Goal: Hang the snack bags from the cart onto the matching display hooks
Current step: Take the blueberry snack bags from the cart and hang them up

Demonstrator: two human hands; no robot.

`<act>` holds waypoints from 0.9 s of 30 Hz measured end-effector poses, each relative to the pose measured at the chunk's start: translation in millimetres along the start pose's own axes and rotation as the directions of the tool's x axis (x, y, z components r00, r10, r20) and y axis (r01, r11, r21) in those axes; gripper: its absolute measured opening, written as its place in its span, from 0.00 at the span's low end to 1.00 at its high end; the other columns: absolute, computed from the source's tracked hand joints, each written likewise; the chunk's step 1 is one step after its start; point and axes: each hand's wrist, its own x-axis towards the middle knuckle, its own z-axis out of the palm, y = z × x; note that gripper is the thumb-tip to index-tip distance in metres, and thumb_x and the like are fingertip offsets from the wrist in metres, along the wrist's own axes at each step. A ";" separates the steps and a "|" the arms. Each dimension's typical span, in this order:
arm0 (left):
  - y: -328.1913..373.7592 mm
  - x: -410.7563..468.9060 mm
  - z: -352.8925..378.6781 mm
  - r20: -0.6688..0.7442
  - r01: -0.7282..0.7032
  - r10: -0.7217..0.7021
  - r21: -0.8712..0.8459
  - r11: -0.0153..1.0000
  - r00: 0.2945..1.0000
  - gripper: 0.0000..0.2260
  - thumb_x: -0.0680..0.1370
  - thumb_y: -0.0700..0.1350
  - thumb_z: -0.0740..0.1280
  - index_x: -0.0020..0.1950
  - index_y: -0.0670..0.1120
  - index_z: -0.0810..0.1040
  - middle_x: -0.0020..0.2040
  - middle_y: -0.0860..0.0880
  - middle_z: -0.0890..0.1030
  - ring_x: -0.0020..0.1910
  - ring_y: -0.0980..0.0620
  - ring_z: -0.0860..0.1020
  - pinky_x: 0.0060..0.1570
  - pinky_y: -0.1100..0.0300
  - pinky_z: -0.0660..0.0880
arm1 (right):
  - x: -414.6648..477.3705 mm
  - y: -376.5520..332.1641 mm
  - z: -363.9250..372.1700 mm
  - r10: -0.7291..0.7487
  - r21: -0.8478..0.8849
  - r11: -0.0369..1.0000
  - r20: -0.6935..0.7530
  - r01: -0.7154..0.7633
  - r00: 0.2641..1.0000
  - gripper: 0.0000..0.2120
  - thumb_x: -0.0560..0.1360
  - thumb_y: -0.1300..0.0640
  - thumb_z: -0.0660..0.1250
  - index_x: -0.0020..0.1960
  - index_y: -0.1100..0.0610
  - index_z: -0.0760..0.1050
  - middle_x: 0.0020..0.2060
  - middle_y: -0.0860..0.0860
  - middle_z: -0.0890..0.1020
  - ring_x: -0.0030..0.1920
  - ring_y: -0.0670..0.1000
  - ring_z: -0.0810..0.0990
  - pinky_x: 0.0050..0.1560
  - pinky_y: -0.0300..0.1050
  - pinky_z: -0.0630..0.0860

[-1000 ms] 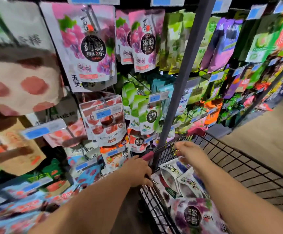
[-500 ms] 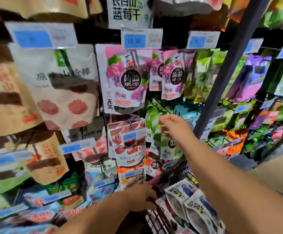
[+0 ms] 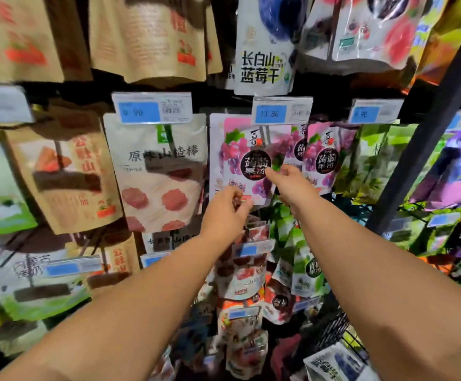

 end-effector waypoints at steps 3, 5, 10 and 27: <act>13.6 30.0 -17.0 -0.108 0.109 -0.120 -0.103 0.989 0.987 0.21 0.77 0.50 0.69 0.65 0.42 0.69 0.62 0.42 0.73 0.59 0.43 0.74 0.61 0.51 0.71 | -1.6 -2.0 2.9 -0.011 -0.021 1.000 -0.006 0.011 1.000 0.13 0.77 0.45 0.66 0.53 0.54 0.74 0.55 0.55 0.79 0.54 0.56 0.77 0.54 0.52 0.73; 20.9 39.0 -24.8 -0.010 0.203 -0.208 -0.190 0.961 0.978 0.29 0.78 0.51 0.67 0.74 0.42 0.59 0.71 0.42 0.67 0.68 0.42 0.69 0.67 0.53 0.66 | -3.3 -2.3 4.3 -0.028 -0.022 0.999 0.006 0.028 1.000 0.11 0.78 0.46 0.65 0.43 0.52 0.70 0.49 0.56 0.79 0.49 0.56 0.77 0.53 0.52 0.74; 28.5 40.9 -31.9 0.266 0.358 -0.274 -0.351 0.865 0.924 0.32 0.82 0.50 0.61 0.79 0.46 0.46 0.75 0.46 0.65 0.70 0.47 0.68 0.52 0.69 0.68 | -6.1 1.7 7.0 -0.080 -0.022 0.996 0.054 0.081 0.995 0.25 0.73 0.41 0.63 0.65 0.54 0.68 0.63 0.54 0.78 0.61 0.58 0.77 0.64 0.61 0.73; 41.4 -26.5 -13.9 0.241 0.284 -0.179 -0.534 0.796 0.954 0.11 0.78 0.54 0.66 0.53 0.48 0.80 0.48 0.46 0.85 0.47 0.44 0.84 0.53 0.46 0.79 | -67.6 33.5 -33.4 -0.157 0.219 0.959 -0.129 0.182 0.979 0.12 0.71 0.41 0.62 0.53 0.39 0.75 0.58 0.49 0.81 0.59 0.53 0.80 0.63 0.59 0.74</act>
